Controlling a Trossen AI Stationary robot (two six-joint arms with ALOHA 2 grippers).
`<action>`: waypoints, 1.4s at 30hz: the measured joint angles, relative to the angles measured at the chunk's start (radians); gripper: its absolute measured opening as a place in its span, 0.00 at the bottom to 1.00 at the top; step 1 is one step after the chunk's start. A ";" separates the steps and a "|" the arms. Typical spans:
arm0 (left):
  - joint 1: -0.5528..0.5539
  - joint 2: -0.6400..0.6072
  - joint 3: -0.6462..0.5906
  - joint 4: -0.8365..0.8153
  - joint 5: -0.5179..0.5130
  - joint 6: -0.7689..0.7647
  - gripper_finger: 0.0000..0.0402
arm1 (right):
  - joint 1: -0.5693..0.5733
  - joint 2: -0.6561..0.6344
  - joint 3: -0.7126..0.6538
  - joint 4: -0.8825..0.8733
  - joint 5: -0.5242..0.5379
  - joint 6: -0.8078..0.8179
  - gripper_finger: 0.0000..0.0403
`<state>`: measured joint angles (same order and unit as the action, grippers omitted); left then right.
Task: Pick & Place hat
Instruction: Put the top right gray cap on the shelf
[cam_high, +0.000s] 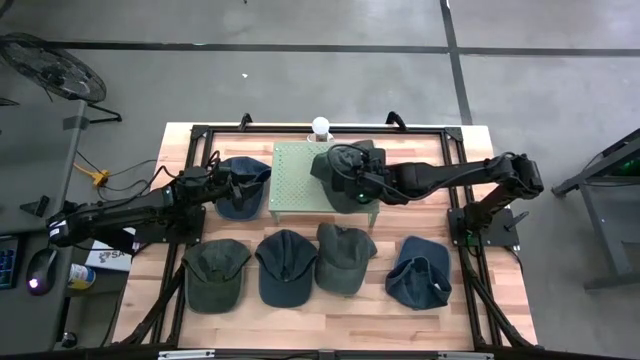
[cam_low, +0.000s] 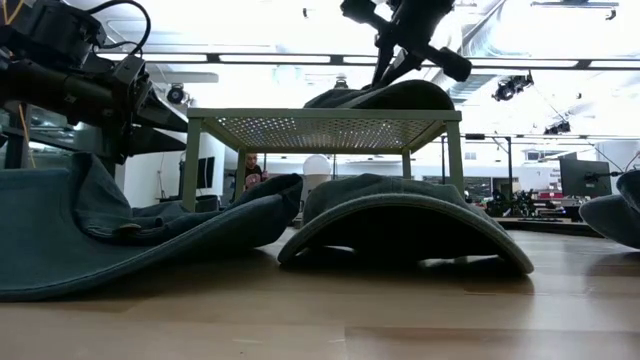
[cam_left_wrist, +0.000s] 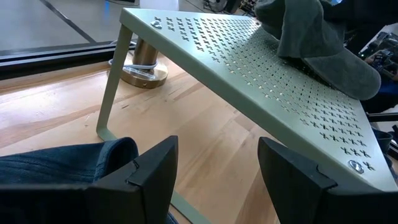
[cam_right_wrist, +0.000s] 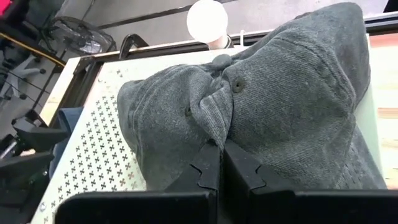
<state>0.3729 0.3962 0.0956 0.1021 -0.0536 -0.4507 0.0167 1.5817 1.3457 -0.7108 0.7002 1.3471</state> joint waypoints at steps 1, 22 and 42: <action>0.000 0.000 0.000 0.000 0.000 0.000 0.54 | -0.003 0.001 0.000 0.010 -0.003 -0.001 0.00; 0.000 0.000 0.000 0.000 0.000 0.000 0.54 | -0.017 0.008 0.000 0.036 -0.059 -0.221 0.18; 0.000 0.000 0.000 0.000 0.002 0.000 0.54 | 0.077 -0.136 0.002 -0.084 -0.018 -0.701 0.39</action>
<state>0.3728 0.3965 0.0956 0.1020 -0.0517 -0.4507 0.0940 1.4455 1.3476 -0.7952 0.6825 0.6458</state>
